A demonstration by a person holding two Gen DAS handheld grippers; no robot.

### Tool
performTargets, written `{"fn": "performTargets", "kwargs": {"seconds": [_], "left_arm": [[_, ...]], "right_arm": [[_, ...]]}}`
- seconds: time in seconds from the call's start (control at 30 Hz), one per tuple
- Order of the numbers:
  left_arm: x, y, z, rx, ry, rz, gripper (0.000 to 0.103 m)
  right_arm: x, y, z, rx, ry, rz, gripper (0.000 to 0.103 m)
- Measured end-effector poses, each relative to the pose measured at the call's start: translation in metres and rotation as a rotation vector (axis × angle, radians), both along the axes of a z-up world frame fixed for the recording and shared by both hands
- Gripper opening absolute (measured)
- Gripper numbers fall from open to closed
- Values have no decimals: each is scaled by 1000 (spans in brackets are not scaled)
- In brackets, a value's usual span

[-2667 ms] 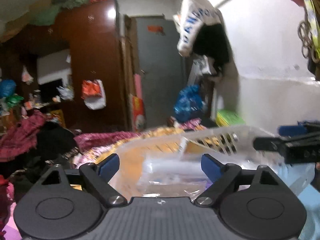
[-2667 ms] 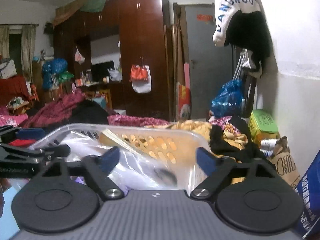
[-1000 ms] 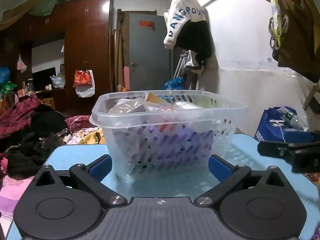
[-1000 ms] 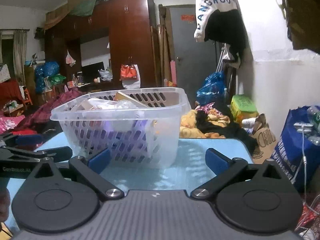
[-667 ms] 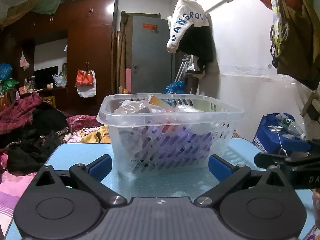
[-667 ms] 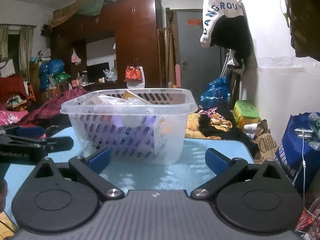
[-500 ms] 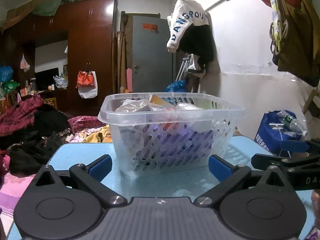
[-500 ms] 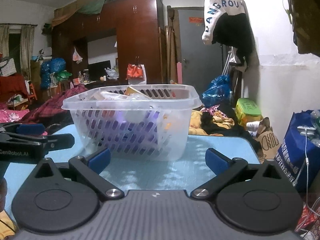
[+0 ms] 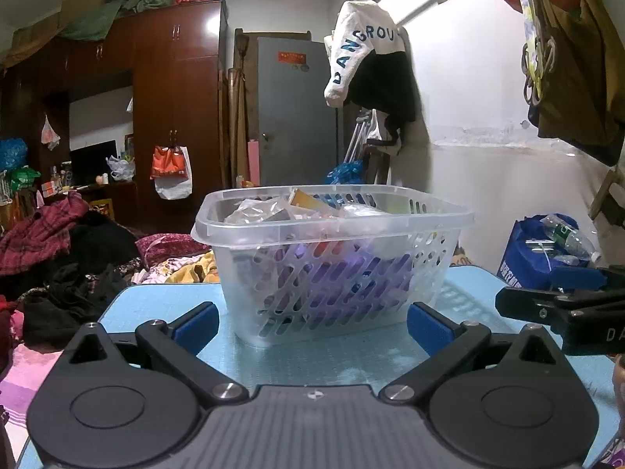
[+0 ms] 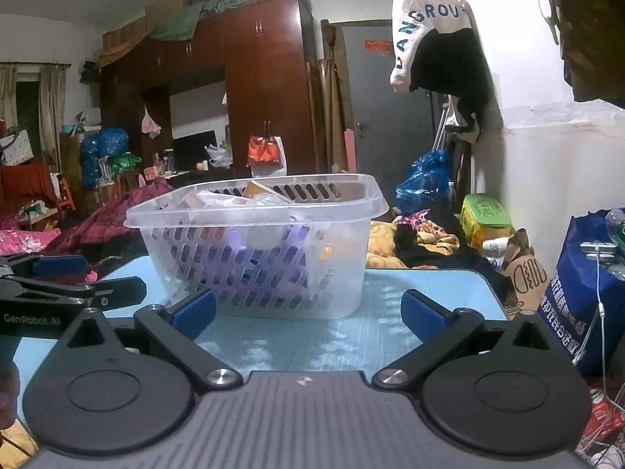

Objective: Organize objects

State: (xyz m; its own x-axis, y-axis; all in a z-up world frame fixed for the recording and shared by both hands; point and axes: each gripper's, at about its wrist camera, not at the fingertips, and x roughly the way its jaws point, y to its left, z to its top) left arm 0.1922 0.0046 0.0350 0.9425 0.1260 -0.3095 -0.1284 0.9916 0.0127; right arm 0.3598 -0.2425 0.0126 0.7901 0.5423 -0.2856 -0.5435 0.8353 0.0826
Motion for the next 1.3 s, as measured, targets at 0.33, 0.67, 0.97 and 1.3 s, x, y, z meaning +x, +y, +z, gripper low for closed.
{"fn": "performTargets", "kwargs": {"seconds": [0.33,0.67,0.97,1.3], "left_arm": [[-4,-3,1,7,-9,-9,103],[-4,-3,1,-1,-6,-7,103],[-4,-3,0,-5,-4,-14,103],[-3,-4,-1,-9,-5,-17,103]], "right_arm": [[-3,1,0,5,-1,15,103],[-3,0,0,16,1,15,103],[-4,0,0,21,-2,18,103],[-8,0,1,26,-14,20,103]]}}
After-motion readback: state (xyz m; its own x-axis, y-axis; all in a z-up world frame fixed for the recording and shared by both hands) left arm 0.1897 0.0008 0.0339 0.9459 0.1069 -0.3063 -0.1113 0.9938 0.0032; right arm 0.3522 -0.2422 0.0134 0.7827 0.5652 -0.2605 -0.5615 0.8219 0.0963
